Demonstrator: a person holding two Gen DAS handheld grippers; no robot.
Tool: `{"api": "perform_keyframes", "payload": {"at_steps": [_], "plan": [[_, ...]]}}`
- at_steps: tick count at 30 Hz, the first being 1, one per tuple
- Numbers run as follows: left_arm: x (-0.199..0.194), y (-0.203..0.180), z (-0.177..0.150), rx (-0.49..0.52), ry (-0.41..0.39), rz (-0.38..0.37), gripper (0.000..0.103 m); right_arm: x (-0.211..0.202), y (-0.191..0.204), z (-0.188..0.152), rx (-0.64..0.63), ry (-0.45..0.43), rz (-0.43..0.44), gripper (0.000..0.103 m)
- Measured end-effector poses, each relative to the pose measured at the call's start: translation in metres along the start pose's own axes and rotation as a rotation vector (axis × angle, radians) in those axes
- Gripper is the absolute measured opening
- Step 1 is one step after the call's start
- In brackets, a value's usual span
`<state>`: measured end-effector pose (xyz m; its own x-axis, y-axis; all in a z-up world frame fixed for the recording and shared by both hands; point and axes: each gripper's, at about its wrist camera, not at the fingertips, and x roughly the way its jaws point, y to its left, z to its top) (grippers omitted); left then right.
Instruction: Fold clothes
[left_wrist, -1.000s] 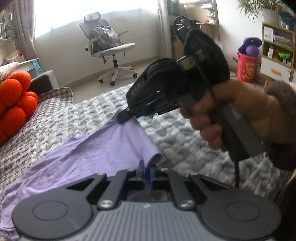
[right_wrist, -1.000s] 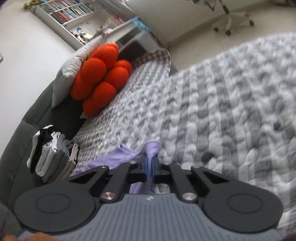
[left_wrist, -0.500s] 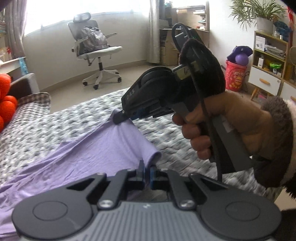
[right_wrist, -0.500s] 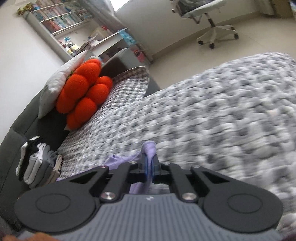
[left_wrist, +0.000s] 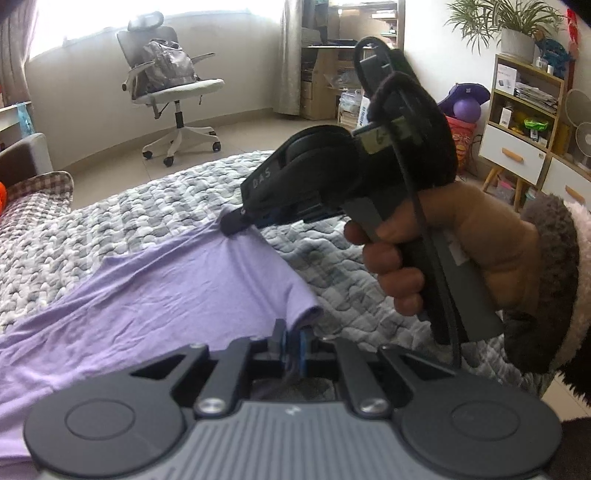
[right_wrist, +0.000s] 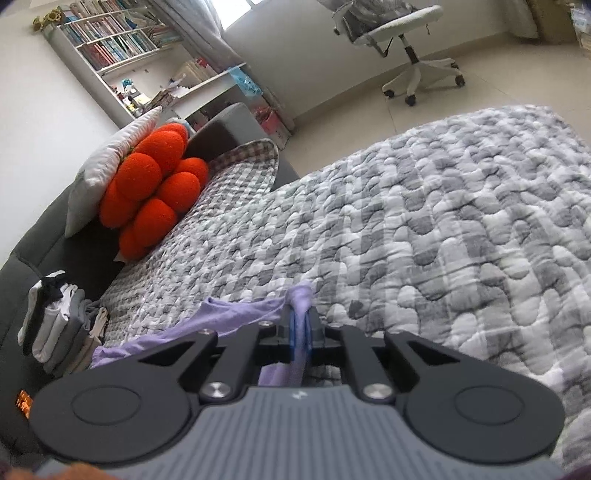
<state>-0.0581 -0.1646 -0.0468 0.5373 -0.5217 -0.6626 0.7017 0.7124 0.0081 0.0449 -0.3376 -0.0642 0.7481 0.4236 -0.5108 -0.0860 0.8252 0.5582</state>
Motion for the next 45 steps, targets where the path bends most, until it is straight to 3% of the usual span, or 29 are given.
{"api": "perform_keyframes", "payload": {"at_steps": [9, 13, 15, 16, 22, 26, 35, 45], "plan": [[-0.020, 0.004, 0.007, 0.054, -0.022, -0.021, 0.044, -0.010, 0.011, 0.005, -0.022, -0.022, -0.029, 0.015], [-0.030, 0.015, 0.012, 0.064, -0.038, -0.018, 0.048, -0.012, 0.018, 0.005, -0.032, -0.025, -0.036, 0.016], [-0.035, 0.022, 0.012, 0.071, -0.044, -0.012, 0.052, -0.012, 0.022, 0.005, -0.037, -0.026, -0.040, 0.038], [-0.037, 0.026, 0.011, 0.075, -0.044, -0.008, 0.053, -0.013, 0.024, 0.005, -0.041, -0.030, -0.045, 0.040], [-0.052, 0.055, -0.003, 0.088, -0.038, 0.014, 0.056, -0.018, 0.039, 0.004, -0.069, -0.058, -0.081, 0.040], [-0.060, 0.077, -0.017, 0.084, -0.028, 0.020, 0.068, -0.020, 0.050, 0.003, -0.083, -0.070, -0.112, 0.040], [-0.082, 0.125, -0.046, 0.057, -0.062, 0.032, 0.067, -0.007, 0.097, -0.007, -0.155, 0.024, -0.078, 0.040], [-0.071, 0.152, -0.069, -0.001, -0.059, 0.010, 0.055, 0.037, 0.161, -0.048, -0.304, 0.181, 0.012, 0.039]]}}
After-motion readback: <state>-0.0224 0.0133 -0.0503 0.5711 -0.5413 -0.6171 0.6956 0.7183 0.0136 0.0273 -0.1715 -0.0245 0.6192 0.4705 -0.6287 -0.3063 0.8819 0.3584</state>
